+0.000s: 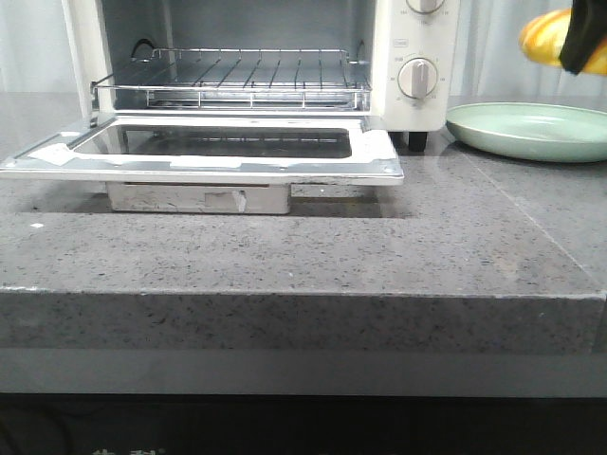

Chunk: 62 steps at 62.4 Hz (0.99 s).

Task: Put bread in oven
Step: 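Lift the croissant with the right gripper and carry it toward the oven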

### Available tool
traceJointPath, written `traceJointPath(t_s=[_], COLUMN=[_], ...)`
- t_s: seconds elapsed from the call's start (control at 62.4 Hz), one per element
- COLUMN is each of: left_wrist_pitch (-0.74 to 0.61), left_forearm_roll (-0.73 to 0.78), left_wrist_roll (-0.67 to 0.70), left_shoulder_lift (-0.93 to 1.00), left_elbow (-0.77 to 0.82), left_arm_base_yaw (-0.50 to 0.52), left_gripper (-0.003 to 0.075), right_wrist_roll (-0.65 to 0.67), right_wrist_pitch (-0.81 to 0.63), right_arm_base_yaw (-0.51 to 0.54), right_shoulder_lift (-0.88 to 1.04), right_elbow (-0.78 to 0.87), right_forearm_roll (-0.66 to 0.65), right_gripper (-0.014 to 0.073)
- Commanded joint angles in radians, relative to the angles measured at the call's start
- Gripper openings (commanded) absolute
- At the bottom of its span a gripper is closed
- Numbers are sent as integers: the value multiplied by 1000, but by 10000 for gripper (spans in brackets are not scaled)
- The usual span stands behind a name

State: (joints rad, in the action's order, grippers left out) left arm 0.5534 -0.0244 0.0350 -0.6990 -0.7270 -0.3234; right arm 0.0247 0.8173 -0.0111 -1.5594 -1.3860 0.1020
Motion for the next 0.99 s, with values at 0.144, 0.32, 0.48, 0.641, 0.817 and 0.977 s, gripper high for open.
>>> traceJointPath(t_s=[0.144,0.32,0.48,0.641,0.817,0.977], left_wrist_pitch=[-80,-80,-80,-73,-73,-73], left_forearm_roll=[0,0,0,0,0,0], left_wrist_roll=[0,0,0,0,0,0], left_shoulder_lift=[3,3,3,3,3,3], left_elbow=[-29,-29,-29,-29,-29,-29], left_arm_base_yaw=[1,1,1,1,1,1], left_gripper=[-18,-18,-18,-18,-18,-18], right_wrist_roll=[-10,-10,-8,0,4,4], right_wrist_pitch=[-51,-91,-78,-93,-90,-82], right_arm_base_yaw=[-96,-227,-351,-467,-550,-606], right_shoulder_lift=[260,384,401,356,229,107], right_elbow=[170,310,332,293,146,-2], right_forearm_roll=[35,52,52,63,46,8], right_gripper=[227,227,227,227,227,227])
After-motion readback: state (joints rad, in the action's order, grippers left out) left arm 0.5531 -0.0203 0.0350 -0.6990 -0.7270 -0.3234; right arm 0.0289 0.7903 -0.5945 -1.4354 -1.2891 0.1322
